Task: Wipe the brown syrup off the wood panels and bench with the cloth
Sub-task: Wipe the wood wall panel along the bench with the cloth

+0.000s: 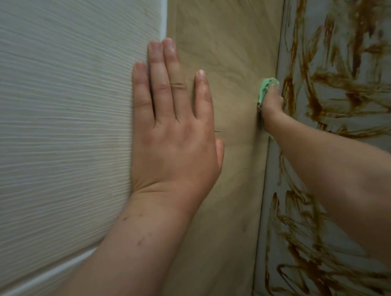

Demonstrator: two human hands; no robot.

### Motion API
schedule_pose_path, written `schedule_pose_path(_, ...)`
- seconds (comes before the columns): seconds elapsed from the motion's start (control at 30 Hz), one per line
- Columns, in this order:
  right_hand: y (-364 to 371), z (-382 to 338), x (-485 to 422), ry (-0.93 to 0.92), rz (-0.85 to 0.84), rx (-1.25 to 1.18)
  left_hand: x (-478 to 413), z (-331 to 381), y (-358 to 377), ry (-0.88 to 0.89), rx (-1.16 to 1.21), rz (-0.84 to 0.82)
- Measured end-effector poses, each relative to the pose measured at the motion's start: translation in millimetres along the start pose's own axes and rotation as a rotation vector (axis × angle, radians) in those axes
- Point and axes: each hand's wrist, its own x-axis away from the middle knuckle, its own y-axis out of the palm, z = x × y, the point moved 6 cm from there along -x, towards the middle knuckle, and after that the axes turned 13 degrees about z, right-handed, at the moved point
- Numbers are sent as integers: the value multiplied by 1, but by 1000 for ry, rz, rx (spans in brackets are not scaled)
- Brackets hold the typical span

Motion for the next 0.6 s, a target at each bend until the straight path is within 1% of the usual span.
schedule_pose_path(0.03,5,3,-6,-56,-5,1,0,0,0,-2,3,-1)
schedule_pose_path(0.1,4,42,1,-22,-41,16,1,0,1,-5,10,-12)
schedule_pose_path(0.13,3,92,-9,40,-32,92,1,-1,1,-7,12,-13)
schedule_pose_path(0.2,-8,177,2,198,-41,170,0,-1,0,-10,23,-11)
schedule_pose_path(0.23,-13,225,0,308,-54,187,-2,0,-1,-12,27,-11)
schedule_pose_path(0.27,-10,261,1,411,-98,172,0,-2,0,-10,19,-13)
schedule_pose_path(0.3,-12,281,-1,511,-151,186,-1,0,-1,-9,14,-18)
schedule_pose_path(0.37,-15,257,25,636,-215,255,1,0,-1,-15,8,-36)
schedule_pose_path(0.4,-15,221,33,606,-226,269,0,0,-2,-16,7,-38)
schedule_pose_path(0.43,-6,187,18,530,-229,248,0,0,-2,-16,8,-41)
schedule_pose_path(0.5,21,110,-46,314,-161,123,-1,0,-2,-18,39,-26)
schedule_pose_path(0.53,31,73,-71,199,-105,132,-3,1,-2,-20,56,-12)
schedule_pose_path(0.57,43,49,-98,101,-93,134,-2,1,-3,-20,66,-1)
schedule_pose_path(0.6,50,31,-111,18,-143,120,-1,1,-2,-19,65,8)
